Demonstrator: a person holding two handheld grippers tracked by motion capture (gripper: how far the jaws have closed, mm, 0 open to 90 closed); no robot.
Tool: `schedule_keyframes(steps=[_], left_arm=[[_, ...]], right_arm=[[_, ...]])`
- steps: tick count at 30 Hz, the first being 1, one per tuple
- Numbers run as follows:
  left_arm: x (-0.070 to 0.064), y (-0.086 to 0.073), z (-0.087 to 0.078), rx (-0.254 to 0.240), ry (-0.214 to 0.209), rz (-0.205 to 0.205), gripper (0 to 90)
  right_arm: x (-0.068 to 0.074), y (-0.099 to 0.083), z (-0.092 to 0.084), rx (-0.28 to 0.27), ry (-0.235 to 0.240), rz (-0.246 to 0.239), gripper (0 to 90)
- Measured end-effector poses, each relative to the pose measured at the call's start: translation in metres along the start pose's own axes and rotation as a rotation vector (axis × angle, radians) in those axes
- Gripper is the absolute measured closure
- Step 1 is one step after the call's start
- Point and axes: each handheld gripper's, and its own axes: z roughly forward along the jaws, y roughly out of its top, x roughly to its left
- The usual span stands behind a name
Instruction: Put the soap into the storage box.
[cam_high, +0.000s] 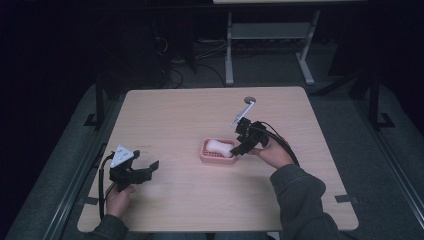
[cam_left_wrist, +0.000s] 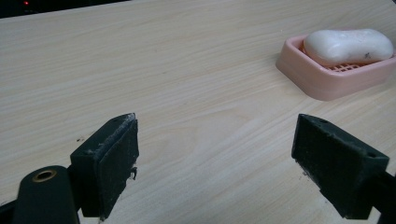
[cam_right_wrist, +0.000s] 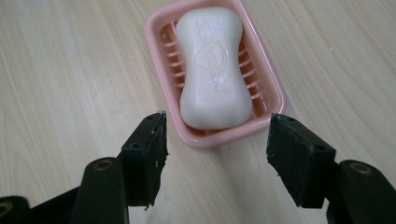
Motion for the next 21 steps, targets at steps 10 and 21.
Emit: schedule_keyframes(steps=[10, 21], left_arm=[[0.000, 0.000, 0.000, -0.002, 0.003, -0.002, 14.1], [0.001, 0.000, 0.000, -0.004, 0.005, -0.007, 14.1]], right_arm=[[0.001, -0.010, -0.002, 0.012, 0.004, 0.013, 36.0], [0.008, -0.012, -0.009, -0.003, 0.002, 0.005, 34.9]])
